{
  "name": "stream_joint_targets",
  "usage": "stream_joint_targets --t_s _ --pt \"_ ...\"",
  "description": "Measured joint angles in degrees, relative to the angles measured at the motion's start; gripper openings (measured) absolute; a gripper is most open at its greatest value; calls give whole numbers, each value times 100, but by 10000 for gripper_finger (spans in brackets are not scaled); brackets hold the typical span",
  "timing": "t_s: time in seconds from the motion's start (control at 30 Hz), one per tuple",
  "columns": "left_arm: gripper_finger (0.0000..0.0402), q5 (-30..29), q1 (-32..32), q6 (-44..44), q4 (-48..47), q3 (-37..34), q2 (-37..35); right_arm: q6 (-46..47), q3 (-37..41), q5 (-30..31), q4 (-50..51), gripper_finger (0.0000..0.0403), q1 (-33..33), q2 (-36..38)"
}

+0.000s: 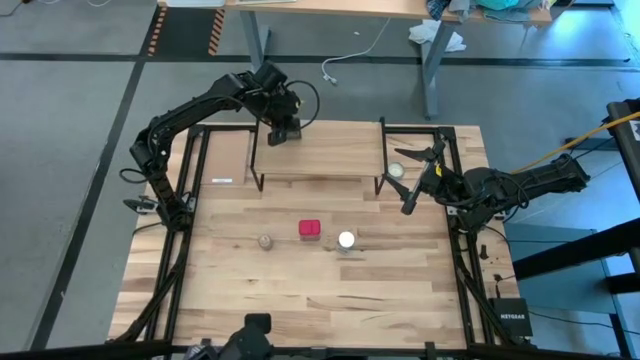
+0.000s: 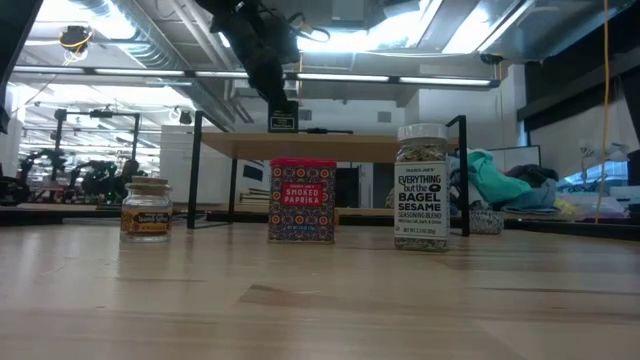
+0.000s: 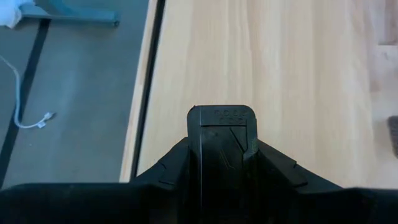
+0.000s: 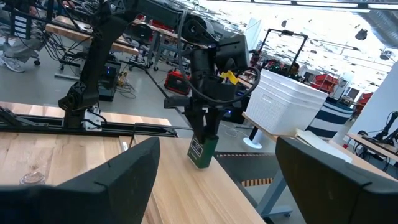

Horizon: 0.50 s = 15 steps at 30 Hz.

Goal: Shelf spices
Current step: Put the black seasoning can on the shelf

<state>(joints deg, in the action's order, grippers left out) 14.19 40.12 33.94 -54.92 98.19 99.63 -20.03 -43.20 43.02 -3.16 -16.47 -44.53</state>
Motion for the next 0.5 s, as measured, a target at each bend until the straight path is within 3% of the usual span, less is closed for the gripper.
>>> stream_joint_targets --t_s 0.5 --pt "114 263 -307 -219 -355 -2 37 -2 0 -2 2 326 0 0"
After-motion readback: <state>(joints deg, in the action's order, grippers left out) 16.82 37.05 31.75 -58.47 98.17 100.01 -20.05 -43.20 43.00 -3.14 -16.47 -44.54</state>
